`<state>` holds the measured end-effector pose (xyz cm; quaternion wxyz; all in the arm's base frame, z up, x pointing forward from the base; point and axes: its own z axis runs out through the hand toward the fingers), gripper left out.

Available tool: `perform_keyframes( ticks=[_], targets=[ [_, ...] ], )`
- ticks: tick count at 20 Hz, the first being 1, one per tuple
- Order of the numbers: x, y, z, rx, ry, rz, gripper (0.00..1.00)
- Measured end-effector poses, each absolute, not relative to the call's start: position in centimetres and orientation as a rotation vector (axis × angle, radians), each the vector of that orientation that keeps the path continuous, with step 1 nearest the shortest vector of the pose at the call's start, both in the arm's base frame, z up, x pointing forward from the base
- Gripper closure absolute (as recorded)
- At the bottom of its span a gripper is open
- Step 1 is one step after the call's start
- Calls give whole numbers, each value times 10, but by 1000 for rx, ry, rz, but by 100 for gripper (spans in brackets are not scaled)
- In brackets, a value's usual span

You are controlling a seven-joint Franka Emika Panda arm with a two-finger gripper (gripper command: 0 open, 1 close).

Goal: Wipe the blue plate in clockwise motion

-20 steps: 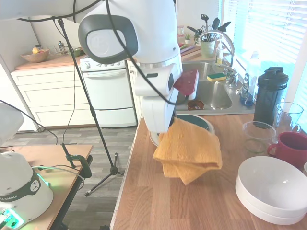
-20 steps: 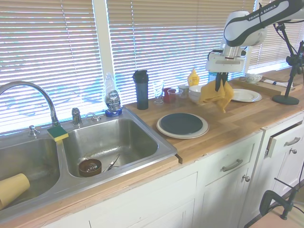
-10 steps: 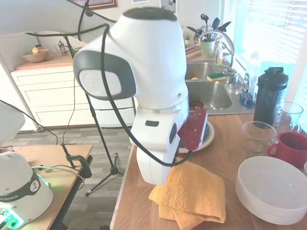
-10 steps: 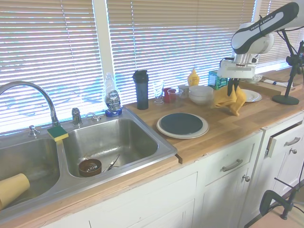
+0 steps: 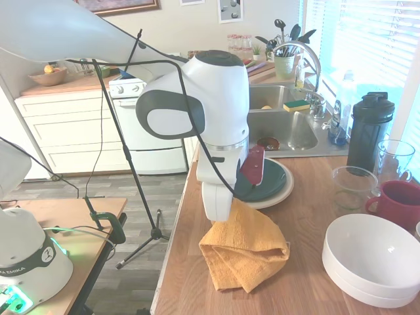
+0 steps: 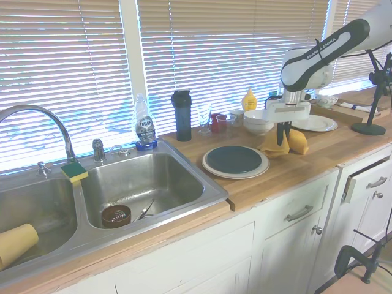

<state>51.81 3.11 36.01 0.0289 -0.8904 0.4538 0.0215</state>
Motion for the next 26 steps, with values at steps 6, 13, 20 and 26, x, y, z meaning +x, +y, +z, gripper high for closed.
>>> perform_keyframes(
  ticks=[6,13,20,26],
  targets=[
    [516,28,348,-2757,1445,55,0],
    [514,23,345,-2765,1458,32,0],
    [512,23,349,-2776,1448,14,0],
    [502,26,366,-2785,1433,-3,0]
  ],
)
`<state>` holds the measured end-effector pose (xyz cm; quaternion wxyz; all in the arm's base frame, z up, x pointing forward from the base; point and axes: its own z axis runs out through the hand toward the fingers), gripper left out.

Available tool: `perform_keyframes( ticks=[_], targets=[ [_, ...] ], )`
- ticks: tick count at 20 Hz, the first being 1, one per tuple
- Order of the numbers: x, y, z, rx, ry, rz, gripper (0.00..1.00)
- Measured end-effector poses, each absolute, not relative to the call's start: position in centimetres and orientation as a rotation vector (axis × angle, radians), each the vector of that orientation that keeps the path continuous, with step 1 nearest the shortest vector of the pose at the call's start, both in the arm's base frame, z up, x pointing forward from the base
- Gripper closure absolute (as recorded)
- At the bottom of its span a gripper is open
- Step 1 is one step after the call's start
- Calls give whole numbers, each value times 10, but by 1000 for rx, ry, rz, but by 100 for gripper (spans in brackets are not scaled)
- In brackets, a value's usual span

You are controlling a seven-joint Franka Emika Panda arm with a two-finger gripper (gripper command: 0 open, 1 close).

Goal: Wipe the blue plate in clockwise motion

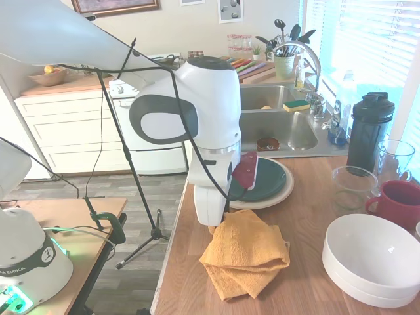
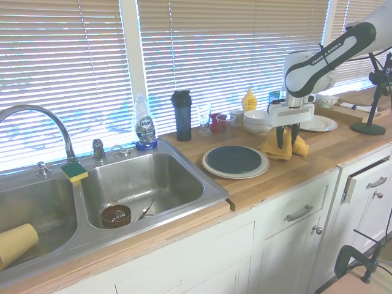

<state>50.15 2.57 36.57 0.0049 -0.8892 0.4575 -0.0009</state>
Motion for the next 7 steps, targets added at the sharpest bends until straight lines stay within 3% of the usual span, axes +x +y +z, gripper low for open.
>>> perform_keyframes(
  ticks=[7],
  targets=[
    [485,39,411,-2786,1392,-49,0]
  ],
)
